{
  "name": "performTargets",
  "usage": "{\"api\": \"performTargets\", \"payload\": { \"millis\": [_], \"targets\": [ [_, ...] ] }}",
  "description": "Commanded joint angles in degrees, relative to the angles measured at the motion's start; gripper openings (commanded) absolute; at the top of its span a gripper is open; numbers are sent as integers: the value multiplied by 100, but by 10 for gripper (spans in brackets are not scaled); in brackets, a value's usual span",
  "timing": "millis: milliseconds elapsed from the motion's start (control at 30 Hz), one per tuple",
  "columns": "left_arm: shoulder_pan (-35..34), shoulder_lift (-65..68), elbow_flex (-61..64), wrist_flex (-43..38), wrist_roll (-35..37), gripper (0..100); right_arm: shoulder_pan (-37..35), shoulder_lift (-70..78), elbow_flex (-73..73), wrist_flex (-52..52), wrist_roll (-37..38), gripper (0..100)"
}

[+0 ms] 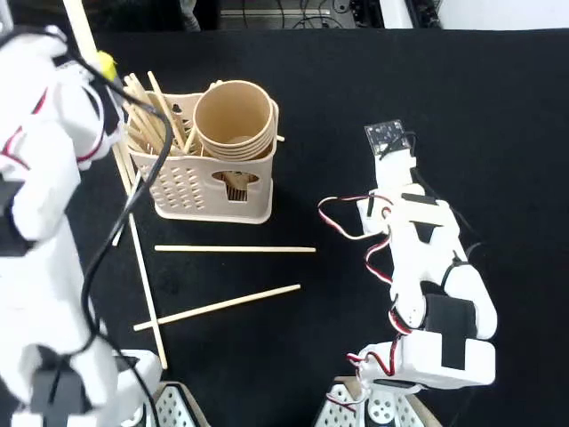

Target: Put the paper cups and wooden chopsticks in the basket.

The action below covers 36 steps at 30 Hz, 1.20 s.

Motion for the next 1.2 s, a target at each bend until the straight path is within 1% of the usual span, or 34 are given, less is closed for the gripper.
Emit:
{"api": "performTargets", "payload": {
  "millis": [0,67,233,300,367,400,700,1000,1033,1067,1133,1167],
  "targets": [
    [84,-1398,2325,-1758,-70,29,-88,-259,-31,9,35,12],
    [84,-2066,3486,-2945,-70,29,-88,-259,-31,9,35,12],
    [110,-3130,6255,-6523,-44,29,-88,-259,-31,9,35,12],
    [215,-3305,6976,-7763,-62,29,-88,-259,-31,9,35,12],
    [251,-3209,7433,-8651,-70,29,-88,-259,-40,9,35,12],
    [268,-3103,7556,-8800,-70,29,-88,-259,-40,9,35,12],
    [215,-1890,7785,-8862,-53,29,-88,-259,-40,9,44,12],
    [215,-1776,8092,-8809,-62,35,-88,-259,-48,9,44,12],
    [215,-1776,8163,-8800,-62,60,-88,-259,-48,9,44,12],
    [215,-1776,8215,-8703,-44,108,-88,-259,-48,9,44,12],
    [233,-1785,8171,-8237,-9,203,-88,-259,-48,9,44,12],
    [233,-1820,8040,-7991,-9,213,-88,-259,-48,9,44,12]
  ]
}}
